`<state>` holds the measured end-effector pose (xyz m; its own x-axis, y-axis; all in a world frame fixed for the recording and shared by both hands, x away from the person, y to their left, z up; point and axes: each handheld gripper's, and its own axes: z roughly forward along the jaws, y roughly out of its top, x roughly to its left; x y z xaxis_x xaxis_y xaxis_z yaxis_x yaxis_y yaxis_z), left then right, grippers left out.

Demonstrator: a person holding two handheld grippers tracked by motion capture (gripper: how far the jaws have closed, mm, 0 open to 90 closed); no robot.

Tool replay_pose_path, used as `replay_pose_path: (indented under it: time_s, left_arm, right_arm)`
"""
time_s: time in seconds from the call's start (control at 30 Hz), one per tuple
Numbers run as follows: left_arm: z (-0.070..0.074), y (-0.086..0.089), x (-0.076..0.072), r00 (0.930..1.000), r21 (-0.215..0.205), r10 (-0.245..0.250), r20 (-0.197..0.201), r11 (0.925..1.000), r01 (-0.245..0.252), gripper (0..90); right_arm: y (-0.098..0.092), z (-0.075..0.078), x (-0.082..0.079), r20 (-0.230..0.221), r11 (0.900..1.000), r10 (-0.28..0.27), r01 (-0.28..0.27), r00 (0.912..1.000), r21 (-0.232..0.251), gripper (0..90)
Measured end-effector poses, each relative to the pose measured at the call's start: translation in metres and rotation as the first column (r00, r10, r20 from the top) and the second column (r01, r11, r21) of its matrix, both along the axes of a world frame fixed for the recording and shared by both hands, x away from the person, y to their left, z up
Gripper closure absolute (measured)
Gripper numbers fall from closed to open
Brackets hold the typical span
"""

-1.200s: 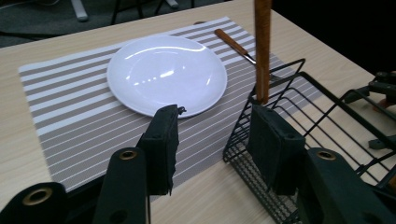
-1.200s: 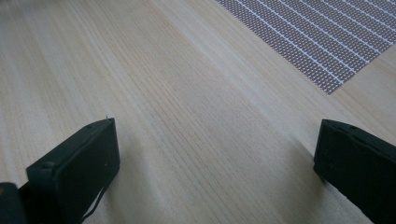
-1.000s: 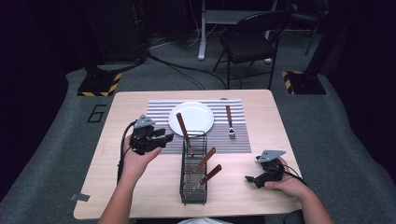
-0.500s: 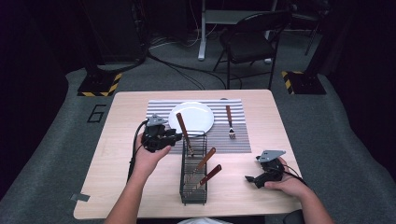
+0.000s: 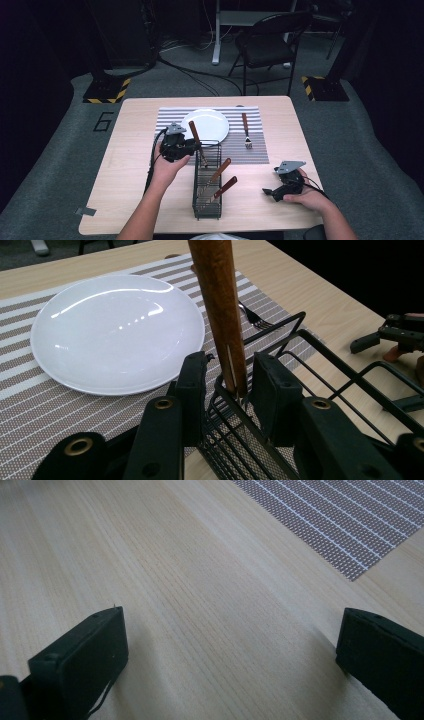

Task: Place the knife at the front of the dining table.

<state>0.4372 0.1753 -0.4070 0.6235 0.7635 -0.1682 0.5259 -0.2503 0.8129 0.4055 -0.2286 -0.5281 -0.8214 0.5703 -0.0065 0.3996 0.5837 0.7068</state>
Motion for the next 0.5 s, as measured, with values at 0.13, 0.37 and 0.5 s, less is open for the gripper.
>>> replay_pose_path:
  time_s: [0.13,0.37,0.5]
  left_arm:
    - [-0.0008,0.0003,0.0010,1.0000,-0.013,-0.003,0.005,0.9999,0.003,70.9]
    - [0.0017,-0.0011,-0.0038,0.9992,0.008,-0.012,0.037,0.9999,0.012,74.9]
    - [0.0032,-0.0024,-0.0060,0.9984,0.009,-0.034,0.045,0.9994,0.034,75.9]
  right_arm:
    - [0.0000,0.0000,0.0000,0.000,1.000,0.000,0.000,1.0000,0.000,0.0]
    - [0.0000,0.0000,0.0000,0.000,1.000,0.001,-0.001,1.0000,0.000,0.0]
    - [0.0000,0.0000,0.0001,-0.001,1.000,0.001,-0.001,1.0000,0.000,0.0]
